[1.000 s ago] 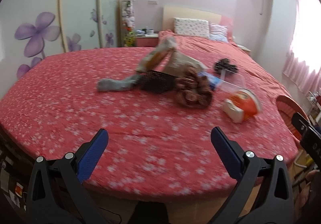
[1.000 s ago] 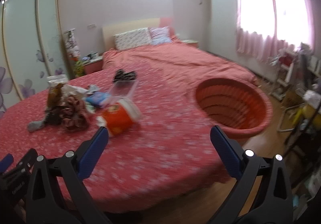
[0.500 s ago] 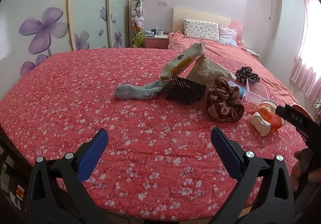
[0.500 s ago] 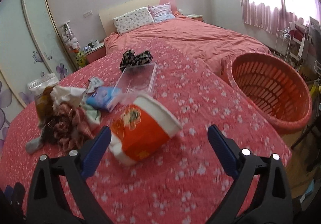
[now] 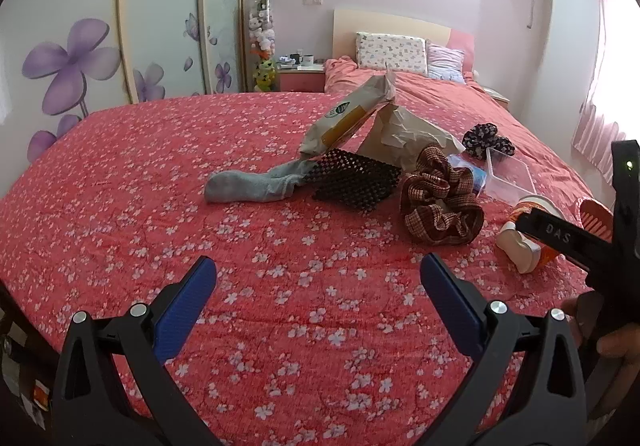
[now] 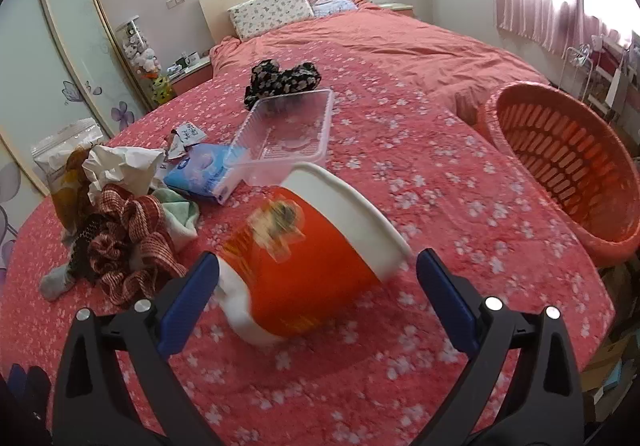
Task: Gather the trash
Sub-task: 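Grasp the orange-red paper cup with the right tool while the left tool grasps the brown plaid scrunchie, then carry the cup and scrunchie over the orange basket and open both tools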
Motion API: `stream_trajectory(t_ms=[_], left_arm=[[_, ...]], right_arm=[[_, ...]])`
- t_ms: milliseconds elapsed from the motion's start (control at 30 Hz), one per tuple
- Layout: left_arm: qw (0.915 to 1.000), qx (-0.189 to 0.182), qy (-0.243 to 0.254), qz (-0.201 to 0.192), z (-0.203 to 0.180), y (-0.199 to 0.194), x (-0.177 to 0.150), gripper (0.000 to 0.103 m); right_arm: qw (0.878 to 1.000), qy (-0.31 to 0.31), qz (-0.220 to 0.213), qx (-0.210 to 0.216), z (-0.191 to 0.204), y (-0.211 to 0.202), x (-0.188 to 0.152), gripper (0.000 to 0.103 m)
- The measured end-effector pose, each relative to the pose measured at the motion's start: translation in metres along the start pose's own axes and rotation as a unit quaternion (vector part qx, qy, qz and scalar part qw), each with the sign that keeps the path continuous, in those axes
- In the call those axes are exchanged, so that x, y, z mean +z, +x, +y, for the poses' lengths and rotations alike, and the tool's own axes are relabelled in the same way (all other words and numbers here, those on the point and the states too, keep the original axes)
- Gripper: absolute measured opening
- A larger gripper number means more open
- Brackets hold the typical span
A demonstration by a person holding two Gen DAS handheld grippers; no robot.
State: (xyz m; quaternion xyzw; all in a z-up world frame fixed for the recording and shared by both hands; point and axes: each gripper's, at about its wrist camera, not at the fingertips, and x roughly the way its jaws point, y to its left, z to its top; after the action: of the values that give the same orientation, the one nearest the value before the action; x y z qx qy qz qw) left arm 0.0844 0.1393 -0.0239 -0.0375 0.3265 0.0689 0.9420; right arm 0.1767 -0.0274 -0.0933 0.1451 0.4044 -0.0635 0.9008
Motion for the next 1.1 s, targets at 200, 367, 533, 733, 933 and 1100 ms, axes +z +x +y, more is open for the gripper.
stream_trajectory(t_ms=[200,367,533,733,933,1100], left_arm=[[0.9998,-0.017,0.006,0.0,-0.007,0.006,0.006,0.097],[0.9993,-0.035,0.012,0.006,-0.015,0.015,0.012,0.091],[0.9981,-0.057,0.019,0.016,-0.023,0.026,0.02,0.083],[0.9945,-0.094,0.026,0.038,-0.038,0.042,0.028,0.073],[0.992,-0.099,0.039,0.069,-0.057,0.068,0.034,0.059],[0.9881,-0.11,0.042,0.099,-0.061,0.085,0.031,0.022]], right_arm=[[1.0,-0.002,-0.002,0.028,0.004,0.008,0.008,0.07],[0.998,-0.005,-0.003,0.065,0.005,0.005,0.008,0.051],[0.997,-0.012,-0.009,0.074,0.003,-0.003,0.006,0.034],[0.997,0.003,-0.021,0.067,-0.019,-0.018,0.003,0.034],[0.998,-0.001,-0.035,0.052,-0.037,-0.028,0.003,0.034],[0.998,-0.005,-0.037,0.045,-0.048,-0.034,-0.003,0.034]])
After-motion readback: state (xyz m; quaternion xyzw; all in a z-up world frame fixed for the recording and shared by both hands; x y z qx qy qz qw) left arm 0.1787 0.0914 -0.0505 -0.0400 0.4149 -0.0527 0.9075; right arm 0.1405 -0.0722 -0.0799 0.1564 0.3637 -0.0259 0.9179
